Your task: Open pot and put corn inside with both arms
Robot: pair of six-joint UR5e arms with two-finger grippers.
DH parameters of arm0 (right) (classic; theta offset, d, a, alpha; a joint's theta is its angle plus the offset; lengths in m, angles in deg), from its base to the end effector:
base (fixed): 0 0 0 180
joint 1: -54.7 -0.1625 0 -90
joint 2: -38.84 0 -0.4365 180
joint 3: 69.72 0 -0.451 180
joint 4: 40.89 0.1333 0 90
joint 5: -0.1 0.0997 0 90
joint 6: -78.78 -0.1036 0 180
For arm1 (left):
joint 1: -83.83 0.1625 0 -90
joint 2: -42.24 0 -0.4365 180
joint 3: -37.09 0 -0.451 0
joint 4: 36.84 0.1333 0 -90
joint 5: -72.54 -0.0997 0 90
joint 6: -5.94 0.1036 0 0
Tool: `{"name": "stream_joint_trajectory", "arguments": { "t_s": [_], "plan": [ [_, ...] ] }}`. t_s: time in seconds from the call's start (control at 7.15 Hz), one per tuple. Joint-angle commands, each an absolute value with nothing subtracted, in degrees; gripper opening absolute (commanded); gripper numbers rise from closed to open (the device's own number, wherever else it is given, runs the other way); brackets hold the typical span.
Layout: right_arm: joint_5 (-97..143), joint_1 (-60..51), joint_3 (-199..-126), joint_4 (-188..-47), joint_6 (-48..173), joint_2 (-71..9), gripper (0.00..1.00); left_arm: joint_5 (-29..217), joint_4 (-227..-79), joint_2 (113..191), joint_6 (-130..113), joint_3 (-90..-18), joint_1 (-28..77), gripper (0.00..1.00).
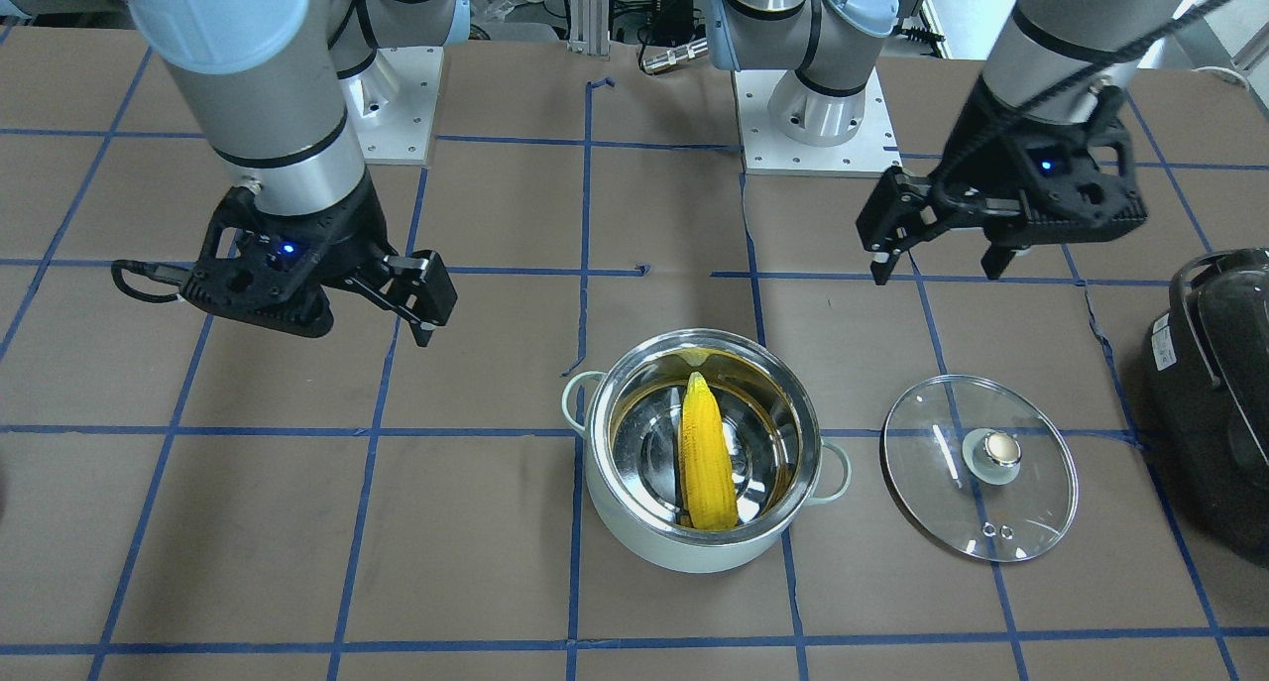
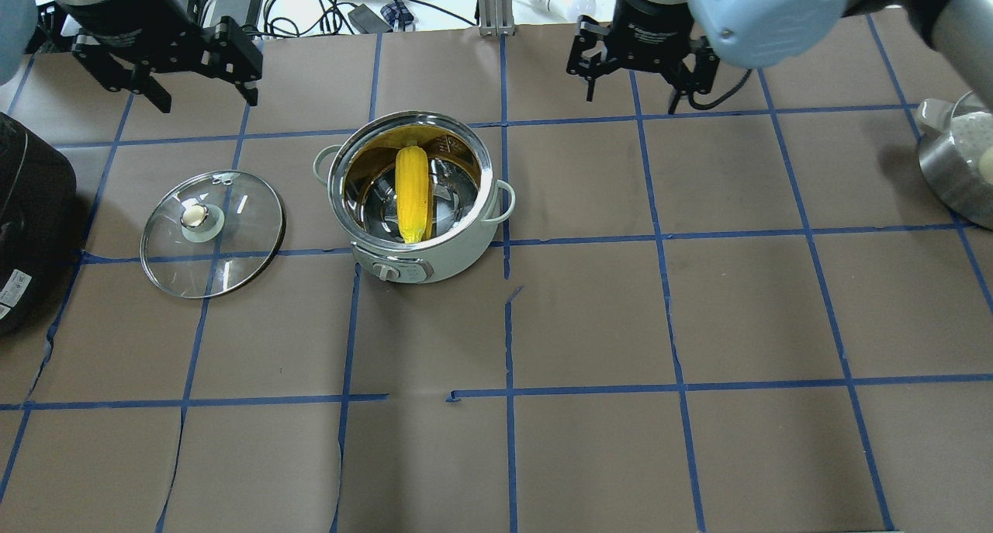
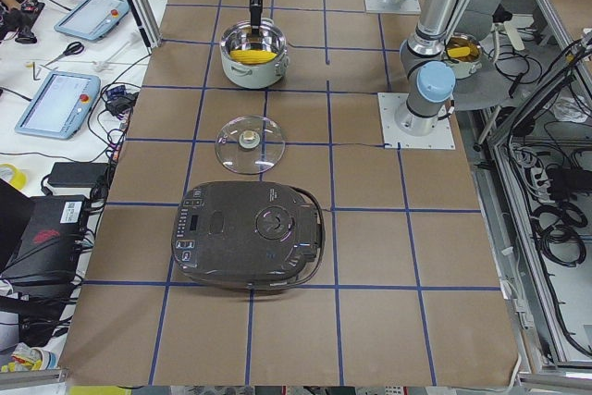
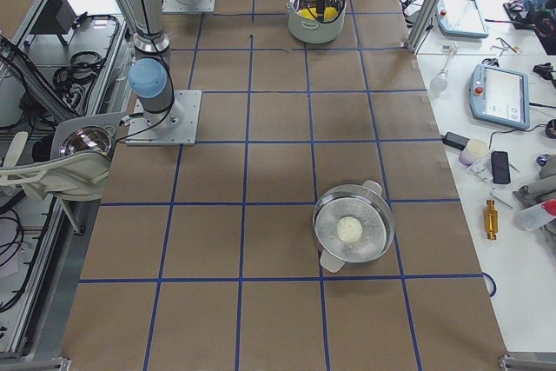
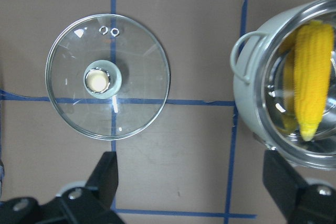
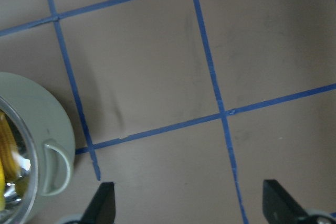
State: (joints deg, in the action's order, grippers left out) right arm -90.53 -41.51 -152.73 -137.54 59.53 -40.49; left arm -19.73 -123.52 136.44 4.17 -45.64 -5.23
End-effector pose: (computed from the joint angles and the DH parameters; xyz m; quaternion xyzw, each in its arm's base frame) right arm 0.2002 -0.6178 0.4642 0.1137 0.9932 -0.0265 0.0003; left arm -0.1195 -0.5950 0.5302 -0.0247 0.9979 -0.0559 0.0194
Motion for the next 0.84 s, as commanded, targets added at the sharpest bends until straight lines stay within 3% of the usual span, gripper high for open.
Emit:
{"name": "stream_joint_trajectory", "arguments": {
  "t_s": [0.0,0.7],
  "plan": [
    [-90.69,-37.77,-159.18,-136.78,67.08,-47.61,1.00,-21.06,-123.76,137.16,0.76,-45.00,-14.06,1.00],
    [-91.66,-36.09,-159.28,-130.01,74.65,-51.33,1.00,-17.37,-124.29,134.62,5.31,-45.08,-4.34,1.00]
  ]
}}
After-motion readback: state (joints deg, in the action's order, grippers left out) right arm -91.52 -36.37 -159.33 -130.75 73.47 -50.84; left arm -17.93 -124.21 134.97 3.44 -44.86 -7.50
